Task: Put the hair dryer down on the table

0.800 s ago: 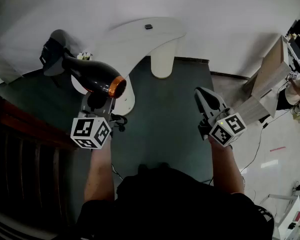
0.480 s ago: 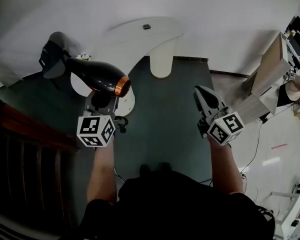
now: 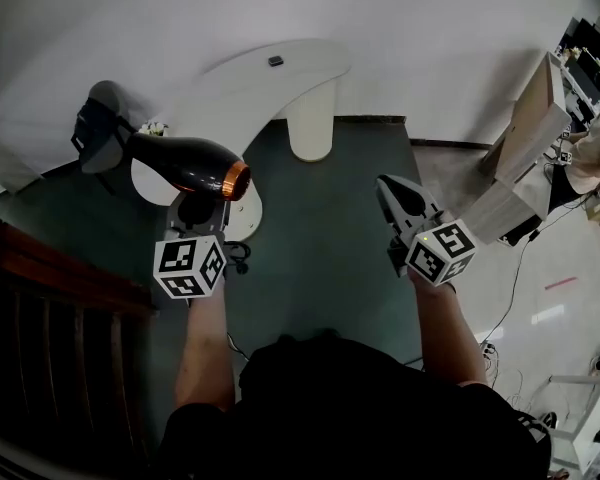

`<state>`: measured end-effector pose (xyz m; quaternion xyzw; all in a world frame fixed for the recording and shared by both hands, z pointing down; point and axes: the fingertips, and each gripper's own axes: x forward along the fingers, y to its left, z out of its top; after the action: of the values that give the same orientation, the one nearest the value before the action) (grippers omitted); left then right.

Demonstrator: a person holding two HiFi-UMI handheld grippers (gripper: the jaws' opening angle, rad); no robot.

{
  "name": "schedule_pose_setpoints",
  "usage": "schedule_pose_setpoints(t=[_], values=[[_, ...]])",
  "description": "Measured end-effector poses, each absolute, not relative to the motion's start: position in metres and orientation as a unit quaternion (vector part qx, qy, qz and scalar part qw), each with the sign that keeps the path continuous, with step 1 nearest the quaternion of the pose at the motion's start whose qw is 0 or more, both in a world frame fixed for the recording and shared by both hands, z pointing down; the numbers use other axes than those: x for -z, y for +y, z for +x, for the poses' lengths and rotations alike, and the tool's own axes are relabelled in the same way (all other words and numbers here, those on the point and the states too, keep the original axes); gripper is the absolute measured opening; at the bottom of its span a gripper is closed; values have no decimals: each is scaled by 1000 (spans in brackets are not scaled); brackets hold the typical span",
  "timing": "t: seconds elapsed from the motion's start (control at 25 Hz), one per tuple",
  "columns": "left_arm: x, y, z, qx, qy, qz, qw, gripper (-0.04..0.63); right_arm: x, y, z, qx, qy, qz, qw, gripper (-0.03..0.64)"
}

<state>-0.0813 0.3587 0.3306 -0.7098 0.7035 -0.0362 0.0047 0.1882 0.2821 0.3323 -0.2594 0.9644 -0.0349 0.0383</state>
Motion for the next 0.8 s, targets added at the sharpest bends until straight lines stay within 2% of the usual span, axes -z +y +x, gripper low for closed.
schedule_pose_setpoints(t=[0.32, 0.8], values=[[-327, 345, -47, 26, 695, -718, 10, 174, -345, 278, 225, 47, 960, -273, 37, 12], [-339, 268, -44, 18, 672, -741, 1, 175, -374, 231, 216, 92, 959, -269, 11, 12]])
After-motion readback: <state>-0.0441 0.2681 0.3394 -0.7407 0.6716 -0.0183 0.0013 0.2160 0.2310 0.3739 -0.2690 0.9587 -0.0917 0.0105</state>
